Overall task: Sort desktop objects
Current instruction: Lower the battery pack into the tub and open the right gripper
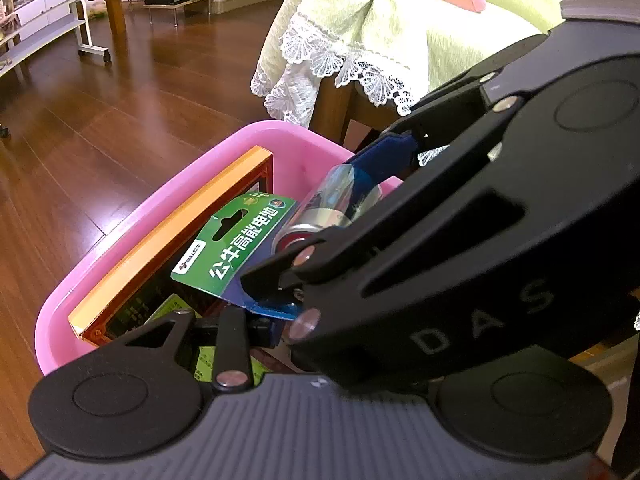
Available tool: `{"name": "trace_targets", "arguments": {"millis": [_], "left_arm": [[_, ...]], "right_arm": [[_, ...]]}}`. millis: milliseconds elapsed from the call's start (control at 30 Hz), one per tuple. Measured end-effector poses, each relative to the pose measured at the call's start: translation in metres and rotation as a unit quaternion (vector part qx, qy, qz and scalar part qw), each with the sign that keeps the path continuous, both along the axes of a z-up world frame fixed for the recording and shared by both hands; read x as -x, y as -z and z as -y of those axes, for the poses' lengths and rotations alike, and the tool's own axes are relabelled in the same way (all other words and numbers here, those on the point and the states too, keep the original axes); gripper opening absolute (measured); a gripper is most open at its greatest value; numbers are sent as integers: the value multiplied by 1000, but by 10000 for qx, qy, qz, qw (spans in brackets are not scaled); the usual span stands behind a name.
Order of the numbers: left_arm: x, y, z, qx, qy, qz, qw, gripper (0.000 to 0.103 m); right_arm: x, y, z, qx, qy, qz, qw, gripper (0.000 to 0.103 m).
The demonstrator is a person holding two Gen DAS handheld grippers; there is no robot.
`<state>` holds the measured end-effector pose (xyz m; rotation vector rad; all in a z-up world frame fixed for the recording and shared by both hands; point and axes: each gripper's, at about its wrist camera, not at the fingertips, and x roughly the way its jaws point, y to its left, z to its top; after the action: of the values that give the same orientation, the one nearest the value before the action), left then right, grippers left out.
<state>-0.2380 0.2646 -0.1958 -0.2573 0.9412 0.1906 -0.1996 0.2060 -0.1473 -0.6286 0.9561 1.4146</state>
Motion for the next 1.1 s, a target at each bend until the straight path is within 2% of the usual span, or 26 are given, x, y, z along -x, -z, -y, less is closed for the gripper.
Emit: {"name": "trace_targets", "arguments": {"millis": [400, 533, 1100], "left_arm": [[-1, -1, -3, 24, 48, 7, 10000, 37], [10, 0, -6, 29, 88, -2, 10000, 37], [15, 6, 3, -36, 109, -158, 9998, 37]], "right_arm": [[-7, 5, 0, 126, 196, 106, 9997, 64], [-7, 6, -2, 136, 206, 122, 9996, 64], [-4, 17, -9, 272, 212, 96, 9994, 64]]}}
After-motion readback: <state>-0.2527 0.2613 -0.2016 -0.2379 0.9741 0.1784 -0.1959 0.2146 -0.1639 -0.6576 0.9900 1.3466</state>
